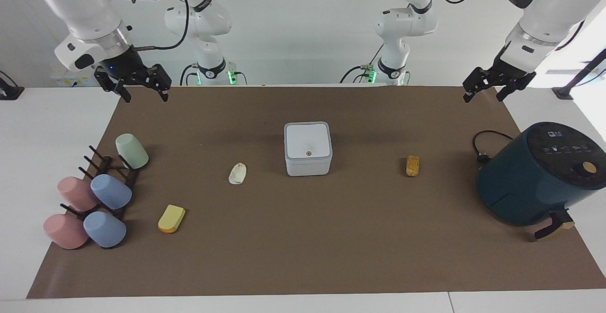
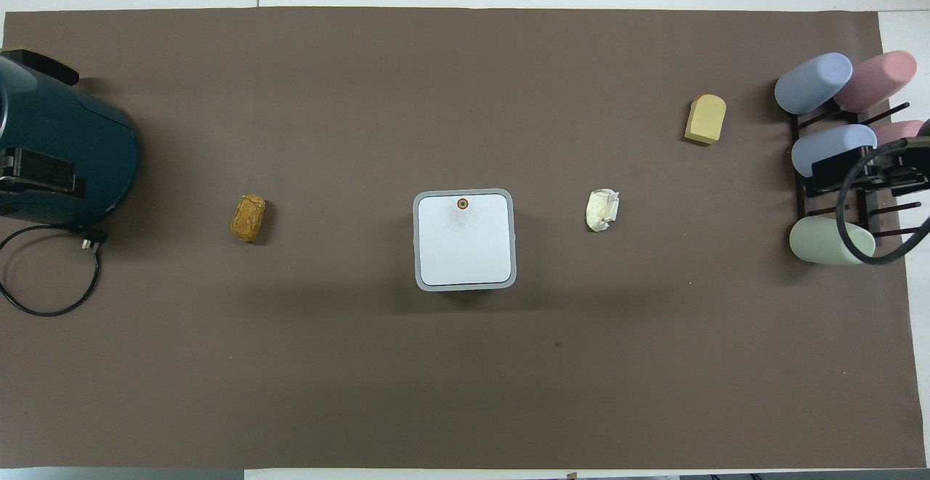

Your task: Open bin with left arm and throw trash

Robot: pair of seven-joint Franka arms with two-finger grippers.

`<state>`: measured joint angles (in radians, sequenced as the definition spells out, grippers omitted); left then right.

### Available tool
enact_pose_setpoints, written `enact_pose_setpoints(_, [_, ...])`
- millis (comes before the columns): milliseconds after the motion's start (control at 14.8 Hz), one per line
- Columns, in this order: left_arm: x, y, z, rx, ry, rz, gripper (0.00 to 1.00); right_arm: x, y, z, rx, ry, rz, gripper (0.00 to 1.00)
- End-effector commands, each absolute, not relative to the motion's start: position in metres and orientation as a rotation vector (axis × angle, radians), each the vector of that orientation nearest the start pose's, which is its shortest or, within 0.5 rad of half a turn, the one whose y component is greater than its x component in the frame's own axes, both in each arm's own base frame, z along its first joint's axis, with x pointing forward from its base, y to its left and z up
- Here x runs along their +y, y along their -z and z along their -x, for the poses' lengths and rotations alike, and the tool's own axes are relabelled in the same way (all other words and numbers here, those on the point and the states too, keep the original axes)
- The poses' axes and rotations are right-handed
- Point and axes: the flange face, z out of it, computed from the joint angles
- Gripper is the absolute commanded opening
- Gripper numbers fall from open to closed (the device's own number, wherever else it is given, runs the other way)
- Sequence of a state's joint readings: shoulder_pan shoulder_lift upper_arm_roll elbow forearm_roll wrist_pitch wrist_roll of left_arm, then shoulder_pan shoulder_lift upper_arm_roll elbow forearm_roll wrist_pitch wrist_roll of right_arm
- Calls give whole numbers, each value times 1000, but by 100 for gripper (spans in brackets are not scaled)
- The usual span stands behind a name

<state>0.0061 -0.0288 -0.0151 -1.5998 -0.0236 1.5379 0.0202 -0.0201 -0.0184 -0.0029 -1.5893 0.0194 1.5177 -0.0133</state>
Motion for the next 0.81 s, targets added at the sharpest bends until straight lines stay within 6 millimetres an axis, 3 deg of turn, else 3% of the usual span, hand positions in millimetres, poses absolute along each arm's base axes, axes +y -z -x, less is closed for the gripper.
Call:
enact_pose_setpoints(0, [-6, -625, -534, 34, -41, 3145, 100, -12, -624, -544, -10, -51, 3117, 100])
enact_pose_setpoints(404, [-5, -625, -533, 29, -48, 3145, 100, -8, -613, -541, -19, -85, 3116, 100])
enact_pose_setpoints(606, [-20, -624, -533, 55, -46, 3144, 100, 15, -599, -550, -81, 76, 3111, 100])
enact_pose_setpoints(674, [-36, -622, -532, 86, -56, 3142, 100, 30, -587, -552, -119, 114, 3108, 100])
enact_pose_setpoints(741, [-50, -620, -528, 89, -58, 3142, 87, 47, -573, -555, -132, 115, 3106, 100])
